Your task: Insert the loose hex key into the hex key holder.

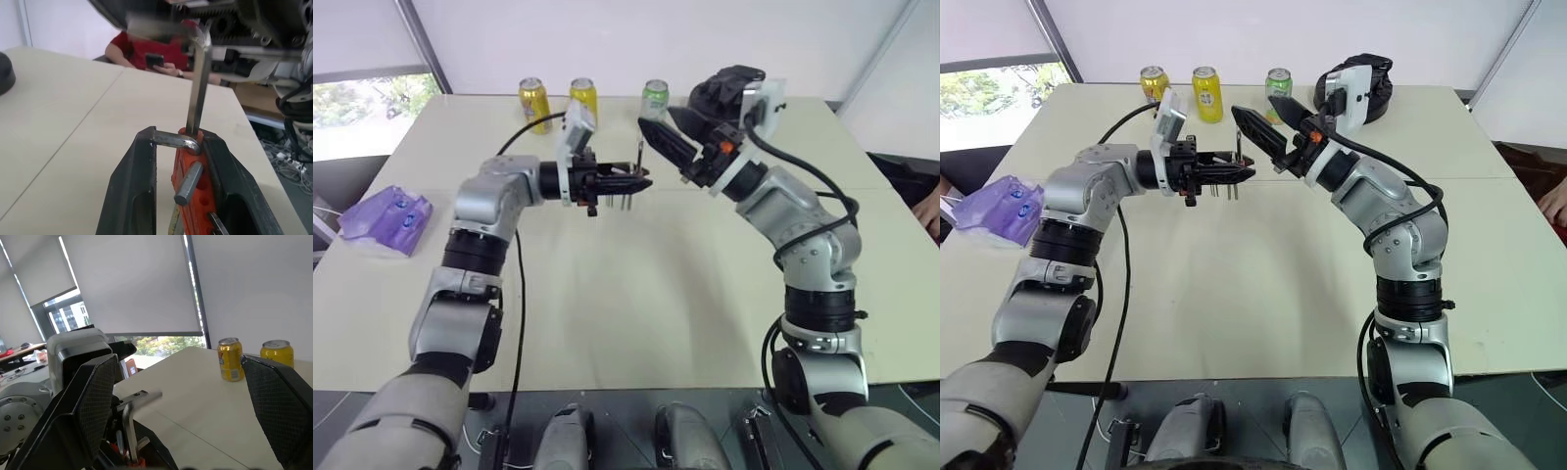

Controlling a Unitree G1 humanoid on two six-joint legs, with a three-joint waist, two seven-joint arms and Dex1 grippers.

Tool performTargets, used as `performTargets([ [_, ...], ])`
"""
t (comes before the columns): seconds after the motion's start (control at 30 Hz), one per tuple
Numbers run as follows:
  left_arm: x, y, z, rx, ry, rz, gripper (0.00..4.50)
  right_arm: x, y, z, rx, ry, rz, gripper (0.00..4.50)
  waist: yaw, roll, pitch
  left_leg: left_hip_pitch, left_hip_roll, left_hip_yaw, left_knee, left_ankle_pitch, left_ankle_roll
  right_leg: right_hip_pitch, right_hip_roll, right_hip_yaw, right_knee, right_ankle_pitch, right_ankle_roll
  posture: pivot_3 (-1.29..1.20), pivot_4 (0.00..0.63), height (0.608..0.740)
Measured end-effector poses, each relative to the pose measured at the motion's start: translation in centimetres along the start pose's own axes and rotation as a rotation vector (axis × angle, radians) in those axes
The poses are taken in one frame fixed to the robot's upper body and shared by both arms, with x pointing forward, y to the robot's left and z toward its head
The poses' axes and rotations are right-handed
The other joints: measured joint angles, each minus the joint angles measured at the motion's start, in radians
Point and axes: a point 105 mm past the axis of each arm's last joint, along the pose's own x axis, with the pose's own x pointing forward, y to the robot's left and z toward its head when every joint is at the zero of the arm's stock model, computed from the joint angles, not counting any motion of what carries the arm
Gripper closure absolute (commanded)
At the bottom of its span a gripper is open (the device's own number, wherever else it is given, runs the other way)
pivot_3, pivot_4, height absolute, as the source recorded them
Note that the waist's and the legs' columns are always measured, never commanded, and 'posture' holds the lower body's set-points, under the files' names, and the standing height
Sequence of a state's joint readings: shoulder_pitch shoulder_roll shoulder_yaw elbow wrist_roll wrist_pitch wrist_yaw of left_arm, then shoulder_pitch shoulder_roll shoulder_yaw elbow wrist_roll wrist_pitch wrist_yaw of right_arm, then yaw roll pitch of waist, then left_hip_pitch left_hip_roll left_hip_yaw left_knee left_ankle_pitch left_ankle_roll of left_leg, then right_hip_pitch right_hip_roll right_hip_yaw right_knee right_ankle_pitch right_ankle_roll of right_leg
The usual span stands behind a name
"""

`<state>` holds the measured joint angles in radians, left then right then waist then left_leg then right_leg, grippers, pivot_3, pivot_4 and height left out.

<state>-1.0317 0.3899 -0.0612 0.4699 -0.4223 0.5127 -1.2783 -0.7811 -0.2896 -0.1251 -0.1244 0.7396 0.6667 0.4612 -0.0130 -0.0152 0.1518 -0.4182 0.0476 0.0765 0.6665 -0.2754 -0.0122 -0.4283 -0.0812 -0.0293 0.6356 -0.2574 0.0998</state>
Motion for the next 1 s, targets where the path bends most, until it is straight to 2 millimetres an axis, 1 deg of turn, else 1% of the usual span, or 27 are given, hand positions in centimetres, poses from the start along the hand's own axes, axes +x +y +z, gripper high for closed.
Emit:
performTargets([
  [0.07,0.1,0.0,0.0,-0.001,-0.001,-0.001,3.93,0.0,0.2,0.0,0.004,0.007,0.007,0.35,0.000,0.000,0.000,0.000,0.000,0.000,0.000,0.000,0.000,0.000,0.000,0.000,0.000,0.000,0.000,0.00,0.150,0.739],
  [0.17,0.3,0.2,-0.2,-0.019,-0.007,0.002,3.93,0.1,1.0,0.4,-0.002,-0.002,0.036,0.35,0.000,0.000,0.000,0.000,0.000,0.000,0.000,0.000,0.000,0.000,0.000,0.000,0.000,0.000,0.000,0.00,0.150,0.739],
  [0.23,0.3,0.2,-0.4,-0.025,-0.009,0.003,3.93,0.1,1.2,0.4,-0.005,-0.003,0.038,0.35,0.000,0.000,0.000,0.000,0.000,0.000,0.000,0.000,0.000,0.000,0.000,0.000,0.000,0.000,0.000,0.00,0.150,0.739],
  [0.4,0.1,0.5,-0.2,-0.024,-0.021,0.027,3.93,-0.1,0.9,0.5,-0.013,0.000,0.020,0.35,0.000,0.000,0.000,0.000,0.000,0.000,0.000,0.000,0.000,0.000,0.000,0.000,0.000,0.000,0.000,0.00,0.150,0.739],
  [0.5,-0.5,1.0,-0.4,-0.038,-0.020,0.073,3.93,-1.0,-0.2,0.4,-0.066,0.041,-0.026,0.35,0.002,0.000,0.000,0.000,0.000,0.000,0.000,0.000,0.000,0.000,0.000,0.000,0.000,0.000,0.000,0.00,0.150,0.739],
  [0.53,-0.9,1.4,-0.7,-0.067,-0.025,0.116,3.93,-1.7,-0.8,0.1,-0.090,0.070,-0.049,0.35,0.002,0.000,0.000,0.000,0.000,0.000,0.000,0.000,0.000,0.000,0.000,0.000,0.000,0.000,0.000,0.00,0.150,0.739],
  [0.57,-1.7,1.9,-1.4,-0.103,-0.016,0.165,3.93,-2.5,-1.5,-0.4,-0.104,0.101,-0.076,0.35,0.001,0.000,0.000,0.000,0.000,0.000,0.000,0.000,0.000,0.000,0.000,0.000,0.000,0.000,0.000,0.00,0.150,0.739],
  [0.6,-2.4,2.2,-2.5,-0.148,-0.001,0.218,3.93,-3.2,-2.1,-0.8,-0.114,0.130,-0.097,0.35,0.000,0.000,0.000,0.000,0.000,0.000,0.000,0.000,0.000,0.000,0.000,0.000,0.000,0.000,0.000,0.00,0.150,0.739],
  [0.67,-3.6,2.5,-5.3,-0.259,0.034,0.308,3.93,-4.3,-2.9,-1.3,-0.133,0.175,-0.132,0.35,-0.004,0.000,0.000,0.000,0.000,0.000,0.000,0.000,0.000,0.000,0.000,0.000,0.000,0.000,0.000,0.00,0.150,0.739],
  [0.73,-4.4,2.4,-8.2,-0.377,0.085,0.398,3.93,-4.8,-3.2,-1.3,-0.149,0.194,-0.135,0.35,-0.005,0.000,0.000,0.001,0.000,0.000,0.000,0.000,0.000,0.000,0.000,0.000,0.001,0.000,0.000,0.00,0.150,0.739],
  [0.8,-5.1,2.0,-9.9,-0.445,0.118,0.454,3.93,-5.1,-3.3,-1.2,-0.159,0.201,-0.135,0.35,-0.003,0.000,0.000,0.001,0.000,0.000,0.000,0.000,0.000,0.000,0.000,0.000,0.001,0.000,0.000,0.00,0.150,0.739],
  [0.87,-5.6,1.9,-10.2,-0.485,0.110,0.497,3.93,-5.3,-3.4,-1.3,-0.163,0.207,-0.138,0.35,0.001,0.000,0.000,0.000,0.000,0.000,0.000,0.000,0.000,0.000,0.000,0.000,0.001,0.000,0.000,0.00,0.150,0.739],
  [0.97,-6.3,2.3,-9.2,-0.483,0.074,0.548,3.93,-5.2,-3.4,-1.3,-0.162,0.206,-0.135,0.35,0.005,0.000,0.000,0.000,0.000,0.000,0.001,0.000,0.000,0.000,-0.001,0.000,0.000,0.000,0.000,0.00,0.150,0.739],
  [1.0,-6.4,2.3,-9.1,-0.481,0.070,0.557,3.43,-5.2,-3.3,-1.3,-0.160,0.205,-0.134,0.32,0.005,0.000,0.000,0.000,0.000,0.000,0.001,0.000,0.000,0.000,-0.001,0.000,0.000,0.000,0.000,0.00,0.150,0.739],
])
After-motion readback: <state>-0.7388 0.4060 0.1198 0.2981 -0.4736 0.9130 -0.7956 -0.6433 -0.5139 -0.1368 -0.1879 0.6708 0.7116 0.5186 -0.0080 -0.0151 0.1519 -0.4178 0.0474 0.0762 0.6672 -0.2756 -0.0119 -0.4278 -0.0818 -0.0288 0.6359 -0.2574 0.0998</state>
